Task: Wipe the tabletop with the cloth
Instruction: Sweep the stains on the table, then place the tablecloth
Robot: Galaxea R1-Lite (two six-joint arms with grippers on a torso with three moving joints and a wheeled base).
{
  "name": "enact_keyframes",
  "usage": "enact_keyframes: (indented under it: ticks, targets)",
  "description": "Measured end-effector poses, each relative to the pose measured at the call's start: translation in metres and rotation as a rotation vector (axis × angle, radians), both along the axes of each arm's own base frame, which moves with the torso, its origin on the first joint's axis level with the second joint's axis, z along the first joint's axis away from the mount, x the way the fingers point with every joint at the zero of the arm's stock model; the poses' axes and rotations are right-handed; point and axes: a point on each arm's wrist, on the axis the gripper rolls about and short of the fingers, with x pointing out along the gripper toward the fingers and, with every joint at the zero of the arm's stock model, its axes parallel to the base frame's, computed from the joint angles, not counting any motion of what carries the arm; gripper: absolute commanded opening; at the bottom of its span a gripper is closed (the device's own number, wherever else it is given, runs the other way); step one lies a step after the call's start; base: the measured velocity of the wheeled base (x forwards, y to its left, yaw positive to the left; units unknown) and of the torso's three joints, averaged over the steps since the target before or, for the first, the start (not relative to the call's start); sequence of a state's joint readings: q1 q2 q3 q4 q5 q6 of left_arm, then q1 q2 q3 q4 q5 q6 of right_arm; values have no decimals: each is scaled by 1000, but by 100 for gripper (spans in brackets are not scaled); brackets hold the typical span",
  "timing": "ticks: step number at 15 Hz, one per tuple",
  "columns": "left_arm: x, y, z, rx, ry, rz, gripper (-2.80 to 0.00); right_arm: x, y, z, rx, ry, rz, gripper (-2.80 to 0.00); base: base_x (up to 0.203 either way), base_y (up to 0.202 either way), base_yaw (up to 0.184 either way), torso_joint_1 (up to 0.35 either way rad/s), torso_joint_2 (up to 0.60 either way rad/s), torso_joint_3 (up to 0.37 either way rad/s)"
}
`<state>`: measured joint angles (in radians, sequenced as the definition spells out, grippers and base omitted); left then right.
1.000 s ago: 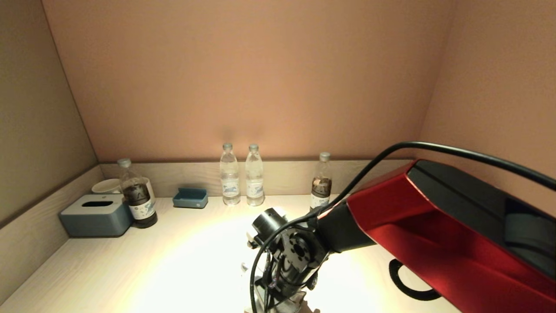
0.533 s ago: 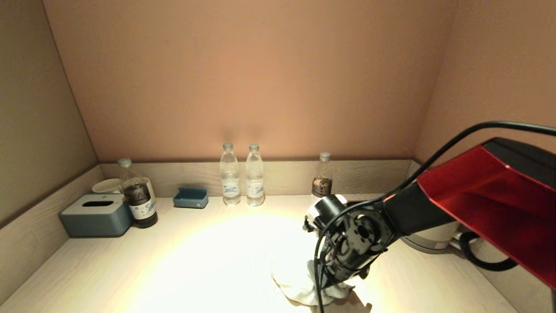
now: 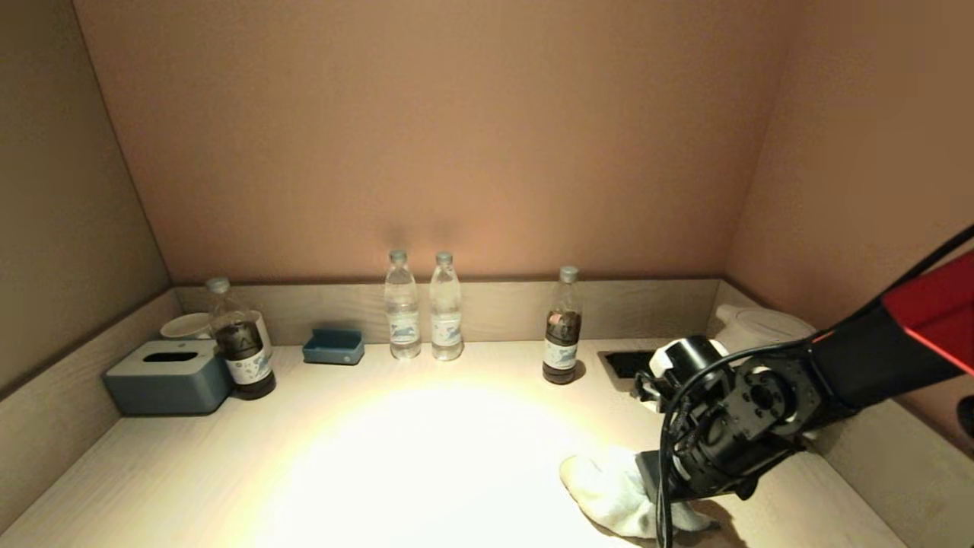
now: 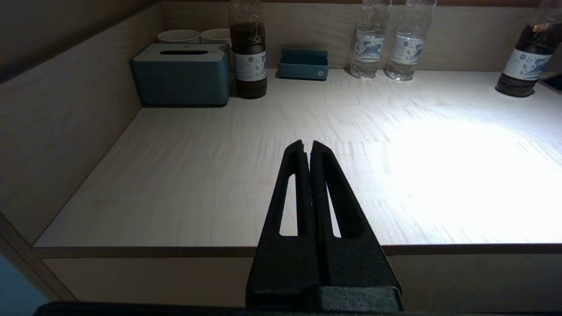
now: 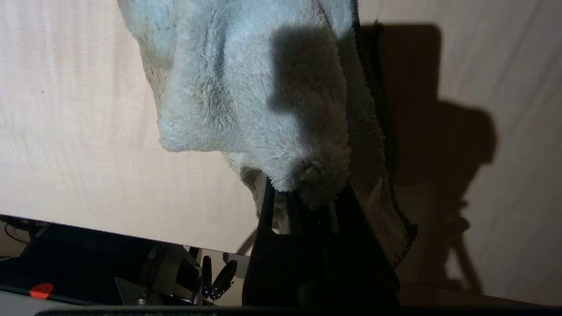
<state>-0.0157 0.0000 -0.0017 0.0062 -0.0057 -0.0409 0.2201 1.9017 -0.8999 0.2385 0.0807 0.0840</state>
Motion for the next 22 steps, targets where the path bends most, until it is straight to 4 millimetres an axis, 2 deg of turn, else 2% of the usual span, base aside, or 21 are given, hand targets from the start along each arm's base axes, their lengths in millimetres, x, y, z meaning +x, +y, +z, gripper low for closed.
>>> enact_keyframes:
  ticks: [2, 4, 10, 12, 16, 20, 22]
  targets:
    - [0, 0, 0, 0, 0, 0, -280, -8, -21, 1, 5, -7, -43, -280, 0, 0, 0, 0, 0, 0]
    - [0, 0, 0, 0, -1, 0, -280, -13, -31, 5, 8, -31, -56, -280, 0, 0, 0, 0, 0, 0]
    - [0, 0, 0, 0, 1, 1, -280, -36, -81, 49, 13, -231, -220, -280, 0, 0, 0, 0, 0, 0]
    - [0, 0, 0, 0, 1, 0, -280, -38, -96, 57, -10, -292, -285, -280, 0, 0, 0, 0, 0, 0]
    - [0, 0, 0, 1, 0, 0, -280, -29, -121, 57, -39, -370, -378, -280, 0, 0, 0, 0, 0, 0]
    - [0, 0, 0, 0, 0, 0, -280, -22, -145, 46, -53, -367, -460, -280, 0, 0, 0, 0, 0, 0]
    - [0, 0, 0, 0, 0, 0, -280, -22, -165, 36, -62, -339, -526, -280, 0, 0, 0, 0, 0, 0]
